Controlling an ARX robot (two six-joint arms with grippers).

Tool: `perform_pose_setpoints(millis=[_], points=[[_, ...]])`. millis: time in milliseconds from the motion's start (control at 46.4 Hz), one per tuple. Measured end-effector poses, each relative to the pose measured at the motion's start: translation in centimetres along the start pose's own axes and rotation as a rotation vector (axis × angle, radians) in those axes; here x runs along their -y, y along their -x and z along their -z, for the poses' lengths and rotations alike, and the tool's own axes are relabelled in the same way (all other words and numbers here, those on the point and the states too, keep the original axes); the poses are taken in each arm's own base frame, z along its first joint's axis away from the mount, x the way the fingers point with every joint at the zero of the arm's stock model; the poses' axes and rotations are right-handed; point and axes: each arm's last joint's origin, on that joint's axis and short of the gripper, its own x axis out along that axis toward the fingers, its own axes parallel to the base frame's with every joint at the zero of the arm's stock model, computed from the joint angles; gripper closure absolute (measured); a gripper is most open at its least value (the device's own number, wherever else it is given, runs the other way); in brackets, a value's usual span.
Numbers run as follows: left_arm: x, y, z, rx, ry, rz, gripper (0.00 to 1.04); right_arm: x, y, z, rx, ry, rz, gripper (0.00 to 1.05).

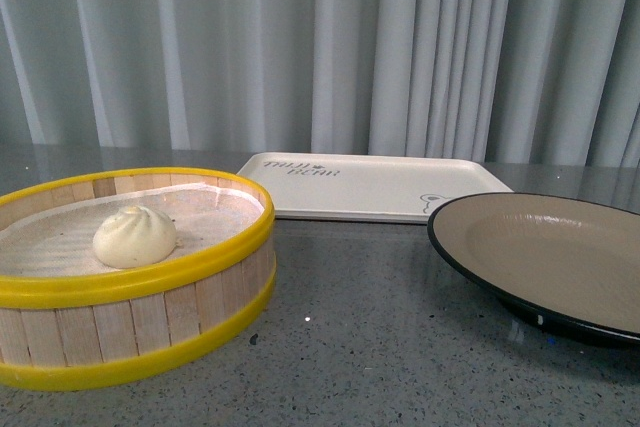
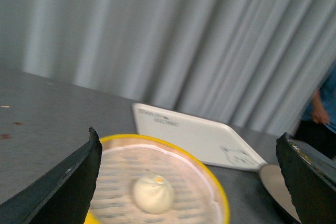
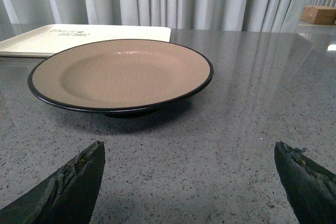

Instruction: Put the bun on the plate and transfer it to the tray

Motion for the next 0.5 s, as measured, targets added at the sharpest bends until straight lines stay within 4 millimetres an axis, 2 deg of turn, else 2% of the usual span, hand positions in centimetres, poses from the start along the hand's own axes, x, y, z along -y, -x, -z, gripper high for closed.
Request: perform_pose_setpoints(millis=[108,237,367,496], points=[[1.1,-4.1,-0.4,-0.206,-0.039,0.196,0.07,0.0,0.0,0.0,0.0,0.0,0.0,0.08],[2.0,-8.8,-0.2,-0.476,-0.101,0.235,0.07,0.0,0.0,0.0,0.0,0.0,0.0,0.08],[2.6,-12.2,0.6,-0.571,-0.139,0.248,0.07,0.0,0.0,0.0,0.0,0.0,0.0,0.08],[3.0,-14.3,1.3,-0.621,-0.156,0.237,0.07,0.0,0.0,0.0,0.0,0.0,0.0,0.08]])
